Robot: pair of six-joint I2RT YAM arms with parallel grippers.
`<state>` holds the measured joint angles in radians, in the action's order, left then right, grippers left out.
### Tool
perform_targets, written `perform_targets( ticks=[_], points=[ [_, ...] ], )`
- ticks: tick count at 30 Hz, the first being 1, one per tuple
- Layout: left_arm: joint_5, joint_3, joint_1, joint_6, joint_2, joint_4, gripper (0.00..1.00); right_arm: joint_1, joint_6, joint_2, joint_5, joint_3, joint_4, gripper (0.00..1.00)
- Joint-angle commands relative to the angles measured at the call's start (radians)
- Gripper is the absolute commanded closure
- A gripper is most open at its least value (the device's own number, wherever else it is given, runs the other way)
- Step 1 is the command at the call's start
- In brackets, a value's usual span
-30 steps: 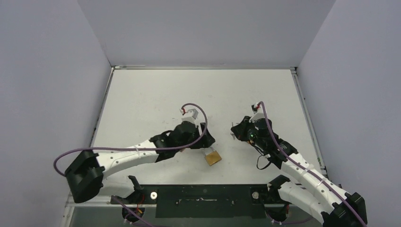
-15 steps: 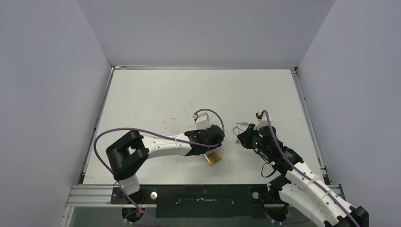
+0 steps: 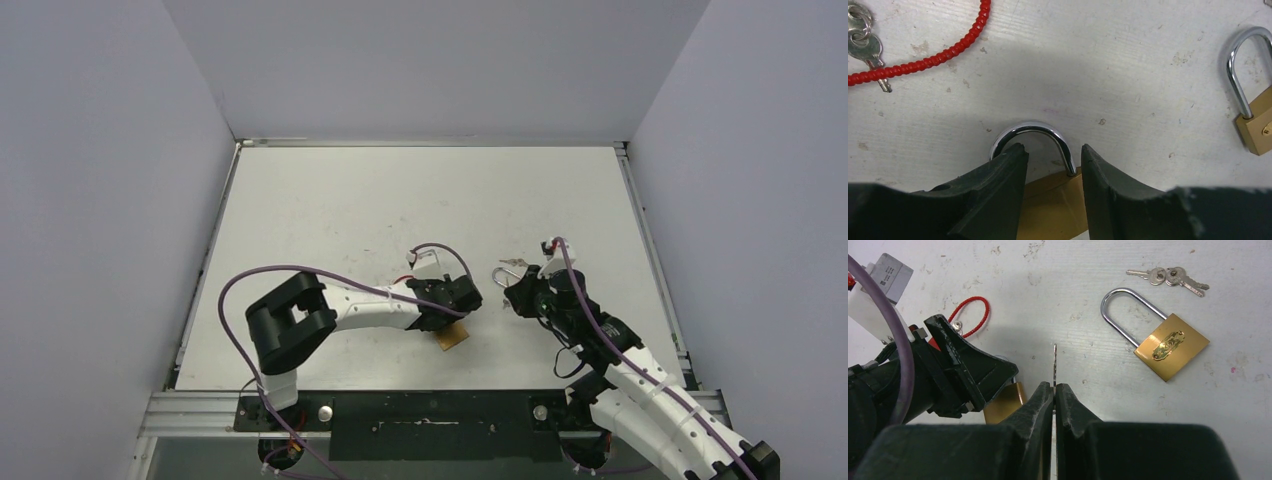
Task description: Unlock with the key
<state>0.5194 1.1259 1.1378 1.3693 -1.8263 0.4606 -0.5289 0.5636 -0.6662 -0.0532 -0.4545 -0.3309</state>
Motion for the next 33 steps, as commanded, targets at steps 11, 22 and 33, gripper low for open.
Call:
perform_targets(
  ticks=[11, 22, 33],
  points=[
    [0.125, 0.223, -0.063, -0.059, -0.221, 0.223, 0.62, 0.009, -0.013, -0.049, 0.01, -0.019, 0.077, 1.0],
    [-0.054, 0.22, -0.127, -0.253, -0.275, 0.117, 0.66, 0.009, 0.047, 0.015, 0.151, -0.01, 0.031, 1.0],
    [-0.124, 0.204, -0.143, -0.251, -0.302, 0.106, 1.0, 0.01, 0.105, 0.126, 0.283, -0.011, -0.04, 1.0]
  ],
)
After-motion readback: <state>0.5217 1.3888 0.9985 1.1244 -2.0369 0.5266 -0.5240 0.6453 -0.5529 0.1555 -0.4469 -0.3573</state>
